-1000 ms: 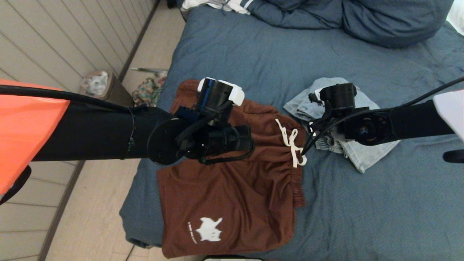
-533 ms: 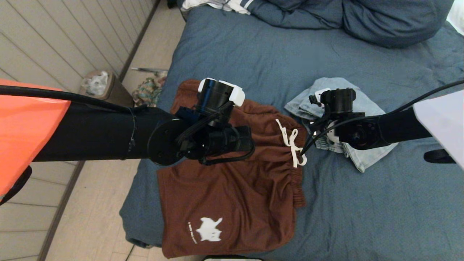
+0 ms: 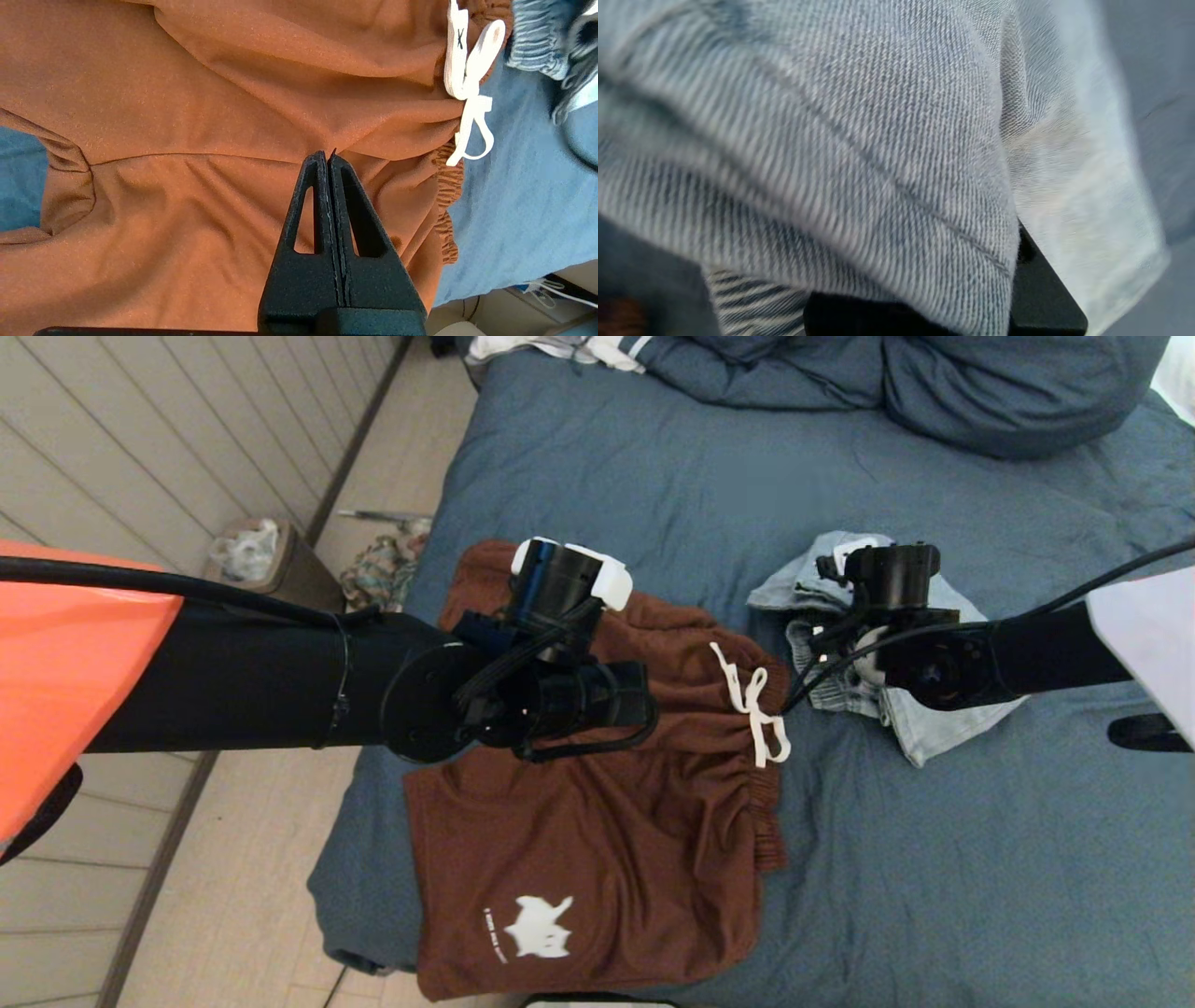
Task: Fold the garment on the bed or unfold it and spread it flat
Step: Unford the blue shorts
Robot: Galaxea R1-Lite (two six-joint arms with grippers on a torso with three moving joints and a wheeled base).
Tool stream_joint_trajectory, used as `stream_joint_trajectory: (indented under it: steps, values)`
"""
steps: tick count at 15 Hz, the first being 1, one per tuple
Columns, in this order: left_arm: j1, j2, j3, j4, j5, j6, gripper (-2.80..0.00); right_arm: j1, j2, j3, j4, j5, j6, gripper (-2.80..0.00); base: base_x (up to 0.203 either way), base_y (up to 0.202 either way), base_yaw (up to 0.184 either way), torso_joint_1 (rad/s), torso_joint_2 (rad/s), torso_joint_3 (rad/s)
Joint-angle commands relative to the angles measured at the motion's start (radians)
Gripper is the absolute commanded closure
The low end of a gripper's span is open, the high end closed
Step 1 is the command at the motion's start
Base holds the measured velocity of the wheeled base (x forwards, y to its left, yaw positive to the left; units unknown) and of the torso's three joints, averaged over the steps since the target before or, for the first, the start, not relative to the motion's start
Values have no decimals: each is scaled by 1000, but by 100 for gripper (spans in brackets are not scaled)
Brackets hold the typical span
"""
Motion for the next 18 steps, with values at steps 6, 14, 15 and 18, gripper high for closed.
stream_joint_trajectory:
  steps: [6,14,15,18]
  values:
    - [-3,-15,3,0,5,-4,0,44,-194,15,0,10,61,0,0,0,0,0,0,0]
    - [-4,-48,17,-25,29,-1,0,160,-453,19,260,174,264,0,0,0,0,0,0,0]
    - [-4,-59,20,-23,27,-1,0,166,-482,-12,379,262,336,0,0,0,0,0,0,0]
    - [-4,-104,43,-12,11,-1,0,166,-518,-154,657,503,543,0,0,0,0,0,0,0]
